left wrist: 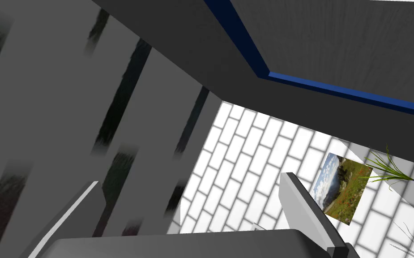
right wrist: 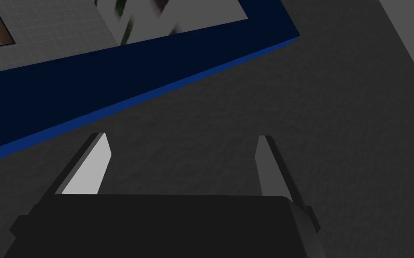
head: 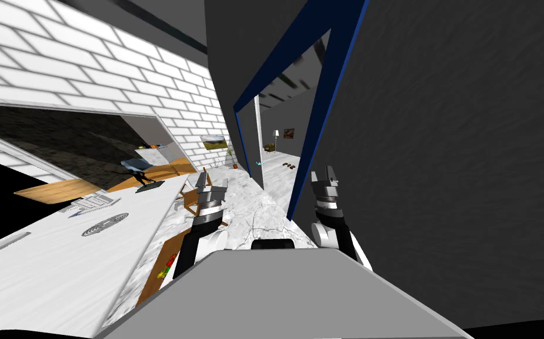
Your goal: Push the door open
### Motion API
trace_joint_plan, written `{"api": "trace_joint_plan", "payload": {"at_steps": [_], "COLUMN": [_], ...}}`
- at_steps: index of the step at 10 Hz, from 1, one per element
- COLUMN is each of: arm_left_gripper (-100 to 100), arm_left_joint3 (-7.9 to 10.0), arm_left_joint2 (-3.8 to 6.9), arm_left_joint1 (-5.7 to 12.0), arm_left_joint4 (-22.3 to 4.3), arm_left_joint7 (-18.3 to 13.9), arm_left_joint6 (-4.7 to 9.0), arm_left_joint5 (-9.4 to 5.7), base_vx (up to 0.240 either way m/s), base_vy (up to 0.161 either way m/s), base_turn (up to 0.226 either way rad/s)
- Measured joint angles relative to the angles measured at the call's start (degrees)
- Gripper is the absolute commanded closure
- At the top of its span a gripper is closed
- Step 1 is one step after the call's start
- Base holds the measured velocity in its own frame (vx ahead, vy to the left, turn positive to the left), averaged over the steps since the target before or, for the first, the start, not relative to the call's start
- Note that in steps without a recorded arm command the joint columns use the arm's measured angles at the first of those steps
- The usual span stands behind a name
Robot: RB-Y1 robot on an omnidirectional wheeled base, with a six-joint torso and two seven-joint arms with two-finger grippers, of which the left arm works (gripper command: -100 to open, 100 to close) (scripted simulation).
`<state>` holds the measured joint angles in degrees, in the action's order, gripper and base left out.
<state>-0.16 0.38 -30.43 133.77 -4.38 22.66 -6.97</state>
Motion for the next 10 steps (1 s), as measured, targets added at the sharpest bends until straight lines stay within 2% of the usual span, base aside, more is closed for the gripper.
{"api": "trace_joint_plan", "payload": {"at_steps": [6,10], "arm_left_gripper": [-100,-100], "arm_left_joint3": [-1.82,-3.55], "arm_left_joint2": [2.04,2.69], "arm_left_joint1": [3.13,5.02], "arm_left_joint4": [-6.9,-11.9], "arm_left_joint7": [-0.8,-1.1], "arm_left_joint6": [1.40,2.76], "arm_left_joint5": [1.44,2.67], "base_vx": [0.168,0.142], "base_vy": [0.077,0.074], "base_turn": [-0.024,-0.023]}}
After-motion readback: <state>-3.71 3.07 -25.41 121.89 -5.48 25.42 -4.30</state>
